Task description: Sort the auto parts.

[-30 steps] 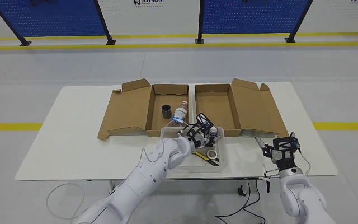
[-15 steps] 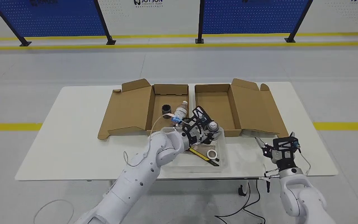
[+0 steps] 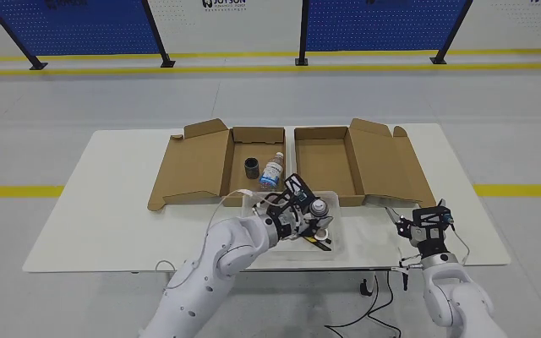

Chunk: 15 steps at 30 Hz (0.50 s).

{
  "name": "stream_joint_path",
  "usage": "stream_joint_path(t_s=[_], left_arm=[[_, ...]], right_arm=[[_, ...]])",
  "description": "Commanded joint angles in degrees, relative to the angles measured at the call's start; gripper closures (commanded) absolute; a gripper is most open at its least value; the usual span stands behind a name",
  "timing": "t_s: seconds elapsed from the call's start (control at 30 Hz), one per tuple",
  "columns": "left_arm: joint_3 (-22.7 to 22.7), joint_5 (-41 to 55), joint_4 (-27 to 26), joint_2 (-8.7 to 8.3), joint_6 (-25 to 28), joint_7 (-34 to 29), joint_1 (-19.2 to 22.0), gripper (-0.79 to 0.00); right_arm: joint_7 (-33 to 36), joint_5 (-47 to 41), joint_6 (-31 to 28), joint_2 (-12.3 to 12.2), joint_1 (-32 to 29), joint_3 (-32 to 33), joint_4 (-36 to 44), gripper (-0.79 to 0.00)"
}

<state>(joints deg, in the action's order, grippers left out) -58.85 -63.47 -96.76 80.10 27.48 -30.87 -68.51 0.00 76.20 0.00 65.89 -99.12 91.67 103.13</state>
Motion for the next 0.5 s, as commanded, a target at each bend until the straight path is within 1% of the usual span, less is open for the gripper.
stream_joint_path(t_s=[0.0,0.17,0.47], left_arm=[[-0.14,0.32,-0.95,-0.19,0.16,-0.68,-0.63,0.0],[-0.26,0.65,-2.07,-0.59,0.32,-1.51,-1.59,0.0],[-0.03,-0.85,-2.65,-1.07,-1.19,-1.64,-2.12,0.0]], right_arm=[[0.0,0.0,0.0,0.0,0.0,0.0,0.0,-0.785],[0.0,0.0,0.0,0.0,0.0,0.0,0.0,-0.785],[0.0,0.0,0.0,0.0,0.0,0.0,0.0,-0.785]])
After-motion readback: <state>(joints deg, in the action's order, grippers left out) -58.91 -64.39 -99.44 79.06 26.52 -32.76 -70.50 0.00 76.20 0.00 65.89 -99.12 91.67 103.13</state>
